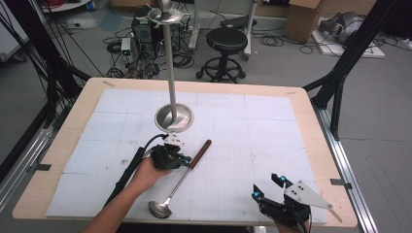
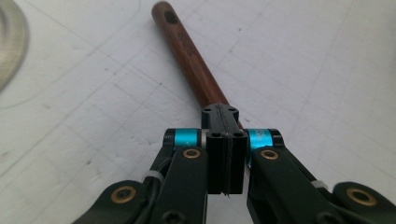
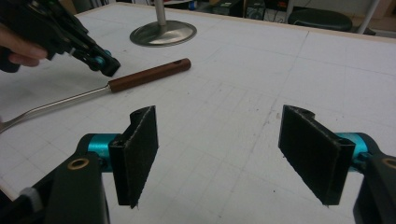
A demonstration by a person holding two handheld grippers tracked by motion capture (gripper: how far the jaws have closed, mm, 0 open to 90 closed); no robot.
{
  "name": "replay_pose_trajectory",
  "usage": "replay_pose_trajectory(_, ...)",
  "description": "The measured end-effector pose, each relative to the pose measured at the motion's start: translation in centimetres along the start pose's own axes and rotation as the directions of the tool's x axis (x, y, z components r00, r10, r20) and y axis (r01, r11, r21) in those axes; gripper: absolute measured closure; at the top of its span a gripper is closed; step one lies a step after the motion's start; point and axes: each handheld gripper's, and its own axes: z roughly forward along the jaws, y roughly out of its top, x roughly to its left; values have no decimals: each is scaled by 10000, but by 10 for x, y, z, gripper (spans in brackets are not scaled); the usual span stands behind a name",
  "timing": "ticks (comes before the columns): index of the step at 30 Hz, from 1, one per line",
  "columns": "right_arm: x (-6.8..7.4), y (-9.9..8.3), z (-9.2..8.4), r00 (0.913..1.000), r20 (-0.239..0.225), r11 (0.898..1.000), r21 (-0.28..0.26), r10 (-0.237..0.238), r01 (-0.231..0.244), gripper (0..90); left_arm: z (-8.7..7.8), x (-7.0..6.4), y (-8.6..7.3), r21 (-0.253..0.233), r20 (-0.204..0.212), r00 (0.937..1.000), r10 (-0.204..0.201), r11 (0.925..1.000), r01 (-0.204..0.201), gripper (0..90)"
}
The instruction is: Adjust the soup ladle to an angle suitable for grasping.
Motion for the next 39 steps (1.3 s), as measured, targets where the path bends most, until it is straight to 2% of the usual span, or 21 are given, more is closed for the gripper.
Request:
replay_pose_trajectory(1, 0, 0, 0, 10000, 4, 10000, -2, -33, 33, 277, -7, -3, -2, -198, 21, 10000, -97, 9998, 97, 894)
replay_pose_trajectory(4, 1, 0, 1, 10000, -9, 10000, 34, -42, 42, 277, -25, -14, -8, -487, -54, 10000, 54, 9988, -57, 894)
replay_pose_trajectory(5, 1, 0, 1, 9999, -17, 9999, 24, -107, 107, 277, -30, -18, -11, -614, -66, 10000, -10, 9981, 6, 894)
replay_pose_trajectory(8, 1, 1, 2, 10000, -22, 10000, 35, -87, 87, 278, -40, -30, -17, -667, -57, 10000, -48, 9978, 45, 894)
replay_pose_trajectory(10, 2, 1, 2, 10000, -12, 10000, 54, -53, 53, 277, -43, -38, -22, -561, -66, 10000, 66, 9984, -70, 894)
replay_pose_trajectory(13, 2, 1, 3, 10000, -19, 9999, 53, -93, 94, 277, -40, -50, -30, -55, 110, 9993, 353, 9994, -352, 894)
replay_pose_trajectory(18, 2, 0, 3, 9999, -17, 9999, 54, -99, 99, 277, -36, -60, -40, 593, 454, 9968, 658, 9959, -684, 894)
replay_pose_trajectory(22, 2, 0, 3, 10000, -22, 9999, 61, -84, 84, 277, -31, -62, -42, 1172, 621, 9945, 845, 9889, -913, 894)
replay_pose_trajectory(25, 2, 1, 4, 10000, -37, 9999, 44, -92, 93, 277, -25, -60, -43, 1736, 627, 9928, 1017, 9785, -1112, 894)
replay_pose_trajectory(26, 2, 1, 3, 9999, -32, 9999, 56, -99, 99, 277, -24, -59, -43, 1893, 611, 9930, 1009, 9756, -1108, 894)
replay_pose_trajectory(27, 2, 1, 3, 10000, -43, 9999, 74, -74, 74, 277, -22, -58, -43, 1949, 595, 9942, 894, 9758, -994, 894)
replay_pose_trajectory(30, 2, 0, 4, 10000, -26, 9999, 86, -93, 94, 277, -18, -55, -42, 2231, 757, 9941, 771, 9704, -923, 895)
replay_pose_trajectory(33, 2, 0, 4, 10000, -17, 9999, 92, -97, 97, 277, -17, -56, -43, 2572, 858, 9920, 922, 9599, -1115, 895)
replay_pose_trajectory(35, 2, 0, 4, 10000, -14, 9999, 75, -94, 95, 277, -18, -56, -43, 2596, 917, 9912, 955, 9587, -1164, 896)
replay_pose_trajectory(39, 2, 0, 3, 10000, -7, 9999, 74, -77, 77, 277, -19, -53, -42, 2683, 1015, 9921, 733, 9583, -982, 896)
